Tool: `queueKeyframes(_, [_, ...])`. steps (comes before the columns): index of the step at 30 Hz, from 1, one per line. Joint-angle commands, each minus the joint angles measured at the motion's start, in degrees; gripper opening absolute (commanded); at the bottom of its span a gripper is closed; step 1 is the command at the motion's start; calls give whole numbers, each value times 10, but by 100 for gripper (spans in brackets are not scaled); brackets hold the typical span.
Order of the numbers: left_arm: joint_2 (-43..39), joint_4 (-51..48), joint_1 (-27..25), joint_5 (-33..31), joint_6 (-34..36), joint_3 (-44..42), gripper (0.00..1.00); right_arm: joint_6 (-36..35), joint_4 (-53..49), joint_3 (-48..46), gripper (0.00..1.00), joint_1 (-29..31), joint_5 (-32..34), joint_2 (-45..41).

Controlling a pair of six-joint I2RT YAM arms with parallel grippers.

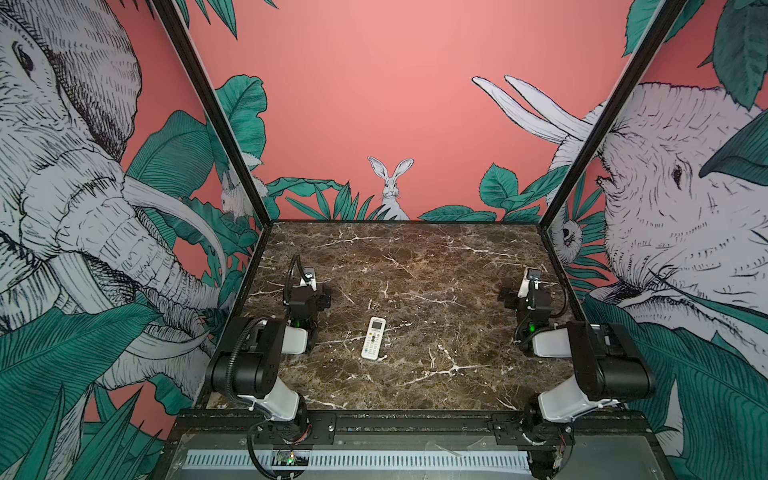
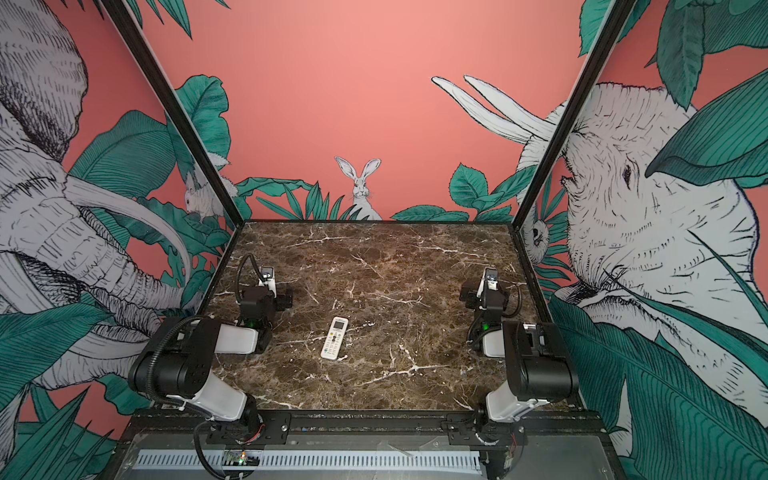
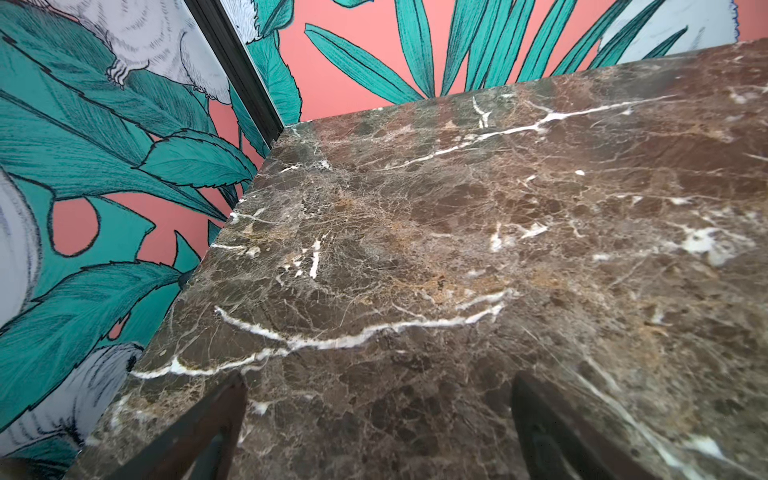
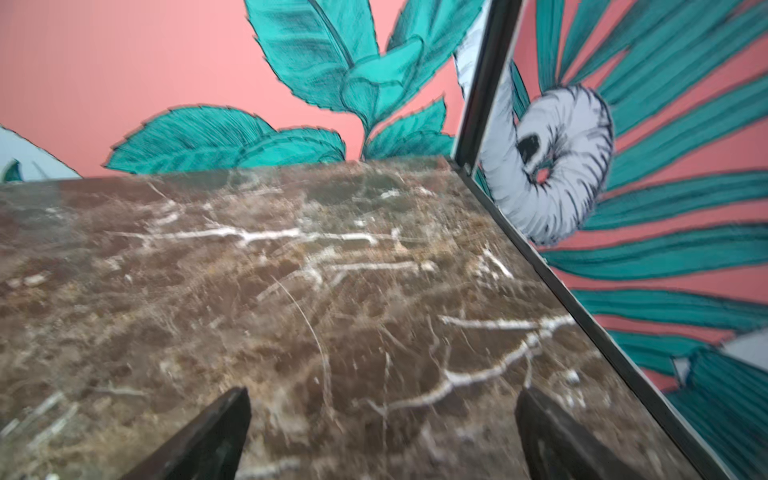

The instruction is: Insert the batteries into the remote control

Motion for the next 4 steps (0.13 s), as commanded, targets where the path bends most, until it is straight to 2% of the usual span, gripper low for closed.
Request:
queueKeyframes(1, [-10,-8,2,7,-7,10,100,-7,-31,-1,99,5,-4,-6])
queueKeyframes(4, [-8,-1,3,5,-7,9,100,-7,-31,-2,99,5,-5,-7])
